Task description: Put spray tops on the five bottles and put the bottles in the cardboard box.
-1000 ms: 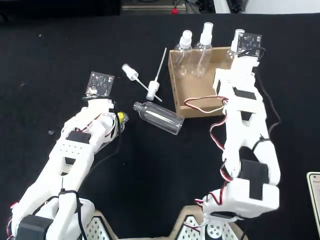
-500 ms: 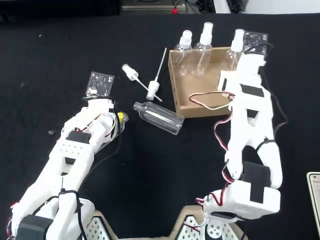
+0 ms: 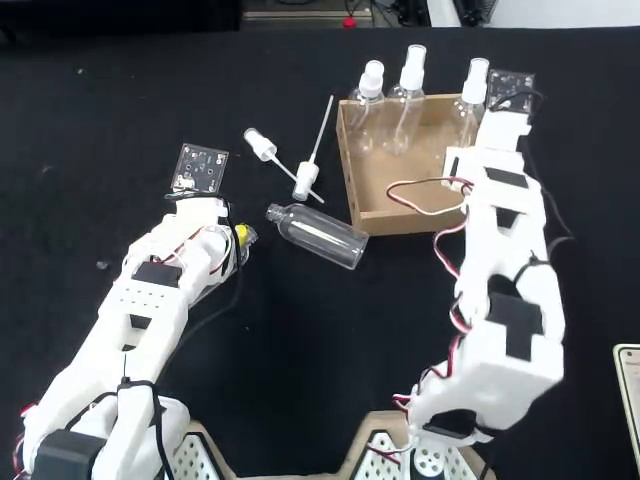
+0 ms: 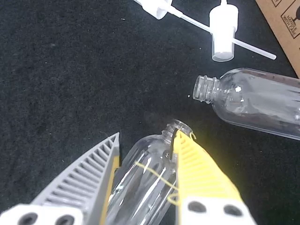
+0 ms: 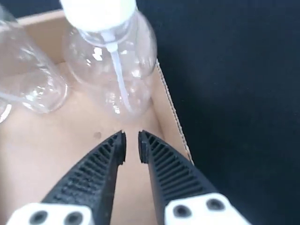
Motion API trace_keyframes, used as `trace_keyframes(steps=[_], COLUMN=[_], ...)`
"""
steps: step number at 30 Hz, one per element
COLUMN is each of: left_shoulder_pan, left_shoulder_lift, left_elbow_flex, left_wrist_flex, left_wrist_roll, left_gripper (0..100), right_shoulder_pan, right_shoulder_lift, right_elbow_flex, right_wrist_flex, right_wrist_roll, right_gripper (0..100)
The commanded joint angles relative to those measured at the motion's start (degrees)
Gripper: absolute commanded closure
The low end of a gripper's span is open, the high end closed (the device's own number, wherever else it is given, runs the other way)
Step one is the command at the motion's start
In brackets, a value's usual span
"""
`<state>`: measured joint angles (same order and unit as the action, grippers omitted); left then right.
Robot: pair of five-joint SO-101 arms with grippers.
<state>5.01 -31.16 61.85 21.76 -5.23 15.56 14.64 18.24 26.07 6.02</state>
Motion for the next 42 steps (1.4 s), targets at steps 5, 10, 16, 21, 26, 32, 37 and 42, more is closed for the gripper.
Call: trace_keyframes(steps=[5,10,16,21,26,32,37,42], left_shoulder_pan=[-0.66,-0.66,-0.66,-0.66,-0.66,-0.66,-0.66,-0.66], left_shoulder_lift=[-0.88,-0.88,-0.88,-0.88,-0.88,-0.88,-0.88,-0.88], left_elbow_flex=[-0.22,-0.22,-0.22,-0.22,-0.22,-0.22,-0.22,-0.22], left_wrist_flex=[-1.23,-1.23,-1.23,-1.23,-1.32,-1.32,-1.32,-1.32], left_wrist_roll=[-0.09,-0.09,-0.09,-0.09,-0.09,-0.09,-0.09,-0.09], left_gripper=[82,82,82,82,82,82,82,82], right_shoulder_pan=[0.53,0.53,-0.09,-1.14,-2.37,-2.64,-3.96,-4.22], right_shoulder_lift=[4.26,7.96,12.09,13.93,14.11,14.20,14.29,14.29], right_elbow_flex=[-7.43,-11.21,-14.64,-16.13,-15.69,-15.60,-15.60,-15.69], right_wrist_flex=[-2.11,-2.11,-2.11,-2.11,-4.31,-6.86,-6.95,-6.95], right_wrist_roll=[0.70,0.53,0.35,0.44,0.35,0.35,0.35,0.35], right_gripper=[95.9,95.9,95.9,95.9,95.9,95.9,95.9,95.9])
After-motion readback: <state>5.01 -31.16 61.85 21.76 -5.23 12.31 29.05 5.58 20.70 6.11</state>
